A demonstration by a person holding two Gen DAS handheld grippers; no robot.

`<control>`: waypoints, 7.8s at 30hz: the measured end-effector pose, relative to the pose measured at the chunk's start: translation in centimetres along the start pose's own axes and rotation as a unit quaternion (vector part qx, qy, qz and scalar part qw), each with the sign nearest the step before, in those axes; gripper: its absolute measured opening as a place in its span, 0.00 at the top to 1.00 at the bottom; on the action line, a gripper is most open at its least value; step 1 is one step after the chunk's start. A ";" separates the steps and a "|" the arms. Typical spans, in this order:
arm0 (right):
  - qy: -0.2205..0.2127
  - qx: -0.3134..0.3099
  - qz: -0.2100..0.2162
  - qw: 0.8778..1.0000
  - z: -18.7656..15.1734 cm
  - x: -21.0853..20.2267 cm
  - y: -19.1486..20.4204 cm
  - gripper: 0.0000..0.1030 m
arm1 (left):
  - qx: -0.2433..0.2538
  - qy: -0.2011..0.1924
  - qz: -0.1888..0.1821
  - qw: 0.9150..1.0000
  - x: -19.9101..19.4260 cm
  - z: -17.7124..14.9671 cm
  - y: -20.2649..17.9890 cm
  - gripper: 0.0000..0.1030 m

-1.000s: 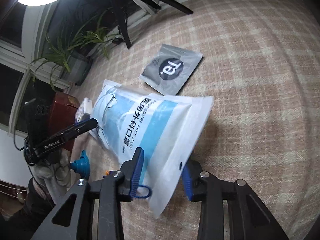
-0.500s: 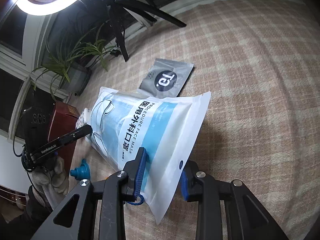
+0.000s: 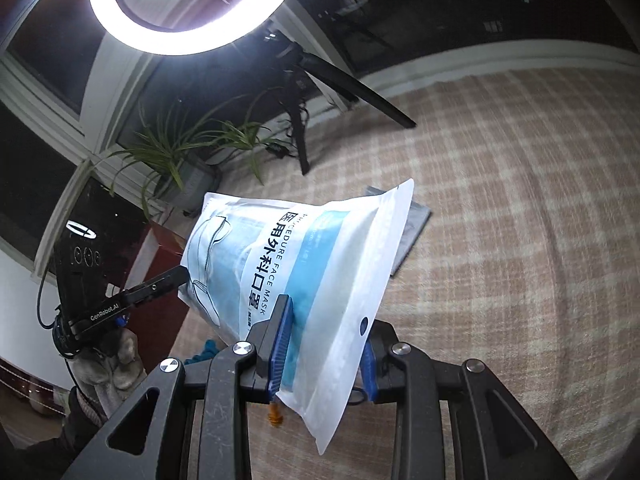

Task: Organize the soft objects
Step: 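Lift the white mask bag with both grippers, then carry the mask bag with both grippers into the box and open them, then move both tools back from the box to the table, then move the right tool to the blue cord while the left tool approaches the blue funnel, then close the right gripper on the blue cord while the left gripper grips the funnel, then lift the blue cord with the right gripper while the left lifts the funnel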

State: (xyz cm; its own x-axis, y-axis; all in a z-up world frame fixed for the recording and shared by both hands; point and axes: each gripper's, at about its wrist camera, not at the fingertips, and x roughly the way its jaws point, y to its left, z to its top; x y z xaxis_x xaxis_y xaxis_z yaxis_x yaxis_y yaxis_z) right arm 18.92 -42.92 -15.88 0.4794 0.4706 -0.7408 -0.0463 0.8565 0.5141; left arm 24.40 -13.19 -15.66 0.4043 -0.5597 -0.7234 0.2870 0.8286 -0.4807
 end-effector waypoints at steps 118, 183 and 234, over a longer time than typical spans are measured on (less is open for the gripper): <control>-0.028 -0.201 -0.109 0.973 -7.4 0.5 5.3 0.19 | 0.000 -0.051 0.114 0.992 -7.2 -12.9 2.1 0.33; 0.022 -0.270 -0.155 0.950 -10.2 10.2 4.6 0.33 | 0.027 -0.014 0.162 0.986 -0.3 -14.4 3.4 0.33; 0.007 -0.230 -0.130 0.964 -9.8 9.1 4.7 0.92 | 0.082 -0.079 0.175 0.978 -0.3 -14.2 1.6 0.61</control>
State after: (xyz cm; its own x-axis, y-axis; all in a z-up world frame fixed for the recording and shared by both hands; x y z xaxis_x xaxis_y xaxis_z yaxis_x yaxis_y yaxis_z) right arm 14.48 -32.51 -24.49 0.5163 0.2264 -0.8260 -0.3108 0.9482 0.0657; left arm 12.39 -11.53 -23.24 0.6275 -0.2484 -0.7379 0.2383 0.9635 -0.1218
